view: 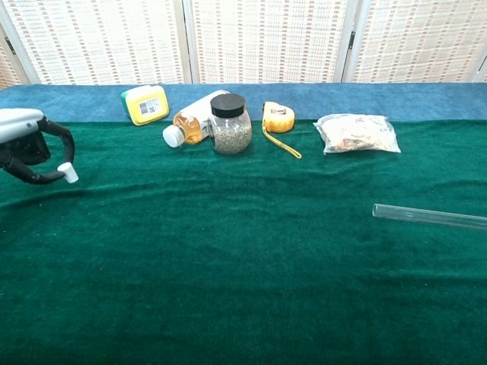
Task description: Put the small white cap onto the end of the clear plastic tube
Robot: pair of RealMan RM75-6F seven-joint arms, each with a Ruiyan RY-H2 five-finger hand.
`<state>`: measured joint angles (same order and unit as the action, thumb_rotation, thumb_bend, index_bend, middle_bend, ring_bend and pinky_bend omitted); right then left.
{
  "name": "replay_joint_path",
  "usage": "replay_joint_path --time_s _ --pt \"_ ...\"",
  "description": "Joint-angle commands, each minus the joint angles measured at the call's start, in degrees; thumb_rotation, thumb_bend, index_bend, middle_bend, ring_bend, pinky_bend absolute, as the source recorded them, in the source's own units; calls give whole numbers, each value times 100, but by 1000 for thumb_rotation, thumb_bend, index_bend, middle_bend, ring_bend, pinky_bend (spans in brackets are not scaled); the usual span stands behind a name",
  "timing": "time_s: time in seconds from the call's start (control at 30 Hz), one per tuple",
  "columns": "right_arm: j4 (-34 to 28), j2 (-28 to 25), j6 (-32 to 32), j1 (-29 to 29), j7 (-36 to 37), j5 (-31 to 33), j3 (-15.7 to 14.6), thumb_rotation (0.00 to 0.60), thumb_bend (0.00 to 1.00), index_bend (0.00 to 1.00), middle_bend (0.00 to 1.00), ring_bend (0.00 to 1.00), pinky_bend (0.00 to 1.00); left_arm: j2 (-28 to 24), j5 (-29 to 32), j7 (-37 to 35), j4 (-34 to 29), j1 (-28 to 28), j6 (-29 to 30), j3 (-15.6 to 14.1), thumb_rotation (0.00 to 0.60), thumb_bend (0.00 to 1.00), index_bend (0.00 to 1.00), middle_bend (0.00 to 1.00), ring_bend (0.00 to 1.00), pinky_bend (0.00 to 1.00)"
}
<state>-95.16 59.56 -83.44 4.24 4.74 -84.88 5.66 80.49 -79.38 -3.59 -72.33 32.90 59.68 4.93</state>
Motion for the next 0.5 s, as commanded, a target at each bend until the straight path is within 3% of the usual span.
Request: replay_joint_path --time_s 0.03,0.2,0.27,0.5 --pt "-316 14 322 277 -375 -90 43 600 449 110 373 448 291 -92 -267 -234 -178 -89 343 14 600 467 635 1000 891 844" --pt "-604 246 912 685 -857 -23 65 600 448 171 486 626 550 -133 -546 -404 -331 -149 666 -20 600 468 640 1000 892 844" --pt "-683 389 1265 900 -1149 215 114 600 445 233 578 750 681 -169 -676 -460 -397 -181 798 -57 600 468 640 1000 892 844" --pt "-664 832 1996 1404 -1900 1000 234 600 443 296 762 933 886 -266 -889 -563 -538 -263 981 -170 600 468 639 1000 892 844"
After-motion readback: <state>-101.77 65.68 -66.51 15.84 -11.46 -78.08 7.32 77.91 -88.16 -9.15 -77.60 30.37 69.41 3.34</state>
